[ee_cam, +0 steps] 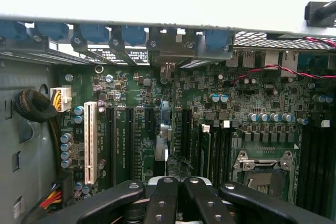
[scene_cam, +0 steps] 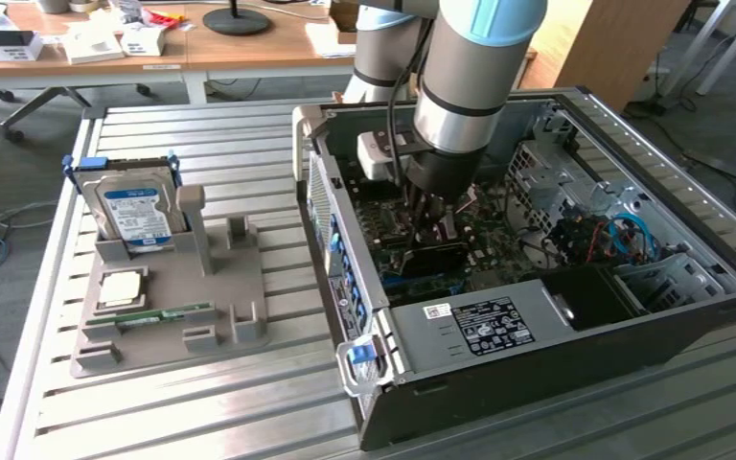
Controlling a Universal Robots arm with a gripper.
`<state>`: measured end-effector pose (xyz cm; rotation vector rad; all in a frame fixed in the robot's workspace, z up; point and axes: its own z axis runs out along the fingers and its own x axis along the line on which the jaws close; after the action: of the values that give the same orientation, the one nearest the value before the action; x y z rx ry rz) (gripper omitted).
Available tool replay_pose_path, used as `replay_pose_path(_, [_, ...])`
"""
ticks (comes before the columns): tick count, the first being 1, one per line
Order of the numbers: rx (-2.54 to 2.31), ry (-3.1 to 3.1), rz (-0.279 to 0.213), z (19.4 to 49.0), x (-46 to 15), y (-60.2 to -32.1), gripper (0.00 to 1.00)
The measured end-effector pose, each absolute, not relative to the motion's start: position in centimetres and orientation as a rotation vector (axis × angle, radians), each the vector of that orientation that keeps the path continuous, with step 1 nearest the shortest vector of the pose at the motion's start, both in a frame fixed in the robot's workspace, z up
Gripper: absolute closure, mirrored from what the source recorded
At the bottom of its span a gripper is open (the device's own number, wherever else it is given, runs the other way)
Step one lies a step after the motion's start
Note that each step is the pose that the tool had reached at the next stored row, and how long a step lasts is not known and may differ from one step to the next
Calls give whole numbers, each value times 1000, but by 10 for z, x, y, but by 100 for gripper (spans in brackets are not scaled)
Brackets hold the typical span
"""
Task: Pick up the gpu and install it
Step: 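Press down on the gpu until it lock into place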
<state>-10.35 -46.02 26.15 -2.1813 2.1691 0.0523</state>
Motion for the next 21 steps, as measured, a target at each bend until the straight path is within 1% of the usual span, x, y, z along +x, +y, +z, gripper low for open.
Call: replay_pose_path(21, [-2181, 2169, 52, 260, -105, -460, 89])
